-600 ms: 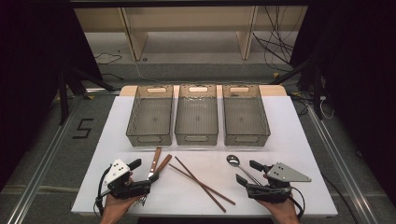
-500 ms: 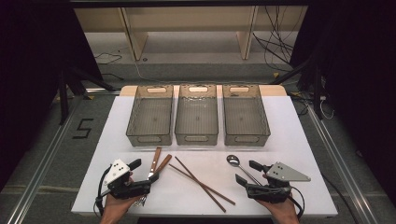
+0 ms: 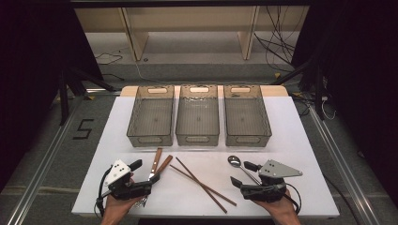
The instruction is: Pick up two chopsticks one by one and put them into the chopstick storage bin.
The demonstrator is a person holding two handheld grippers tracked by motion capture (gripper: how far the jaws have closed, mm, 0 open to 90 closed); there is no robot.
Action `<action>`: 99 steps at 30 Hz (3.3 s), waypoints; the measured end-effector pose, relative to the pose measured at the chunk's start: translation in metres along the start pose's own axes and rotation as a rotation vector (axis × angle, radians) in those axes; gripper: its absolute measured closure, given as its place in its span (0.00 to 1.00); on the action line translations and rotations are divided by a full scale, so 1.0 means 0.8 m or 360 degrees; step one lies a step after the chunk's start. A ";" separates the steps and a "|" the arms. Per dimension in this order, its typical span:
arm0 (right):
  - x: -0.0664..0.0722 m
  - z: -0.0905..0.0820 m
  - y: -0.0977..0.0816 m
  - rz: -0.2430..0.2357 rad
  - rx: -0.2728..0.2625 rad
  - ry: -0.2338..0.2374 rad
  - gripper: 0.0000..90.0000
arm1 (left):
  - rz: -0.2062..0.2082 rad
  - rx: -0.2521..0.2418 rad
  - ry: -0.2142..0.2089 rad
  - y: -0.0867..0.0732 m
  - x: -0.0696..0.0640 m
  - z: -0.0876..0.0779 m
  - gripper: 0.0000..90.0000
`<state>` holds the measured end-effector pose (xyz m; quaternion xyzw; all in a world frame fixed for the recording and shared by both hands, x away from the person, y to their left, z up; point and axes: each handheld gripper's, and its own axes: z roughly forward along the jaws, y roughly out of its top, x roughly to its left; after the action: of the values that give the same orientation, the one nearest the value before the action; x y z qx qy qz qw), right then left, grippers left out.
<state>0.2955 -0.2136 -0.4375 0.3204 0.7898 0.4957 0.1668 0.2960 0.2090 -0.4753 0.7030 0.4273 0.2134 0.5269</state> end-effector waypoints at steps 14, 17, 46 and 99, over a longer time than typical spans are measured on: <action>0.012 0.020 0.023 -0.0083 0.0118 0.0010 0.34 | -0.0001 -0.0003 0.0002 0.000 0.000 0.000 0.16; 0.013 0.024 0.028 -0.0091 0.0139 0.0021 0.34 | 0.0000 -0.0002 0.0003 0.000 0.000 0.000 0.16; 0.041 0.108 0.015 -0.0250 0.0834 0.0215 0.68 | 0.0006 -0.0004 0.0004 0.000 0.000 -0.001 0.16; 0.058 0.096 0.045 -0.0117 0.0269 0.0174 0.95 | -0.0297 0.0111 -0.0282 0.061 -0.058 0.045 0.23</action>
<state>0.3183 -0.1198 -0.4374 0.2765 0.8479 0.4377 0.1139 0.3160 0.1464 -0.4363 0.6942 0.4499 0.0854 0.5553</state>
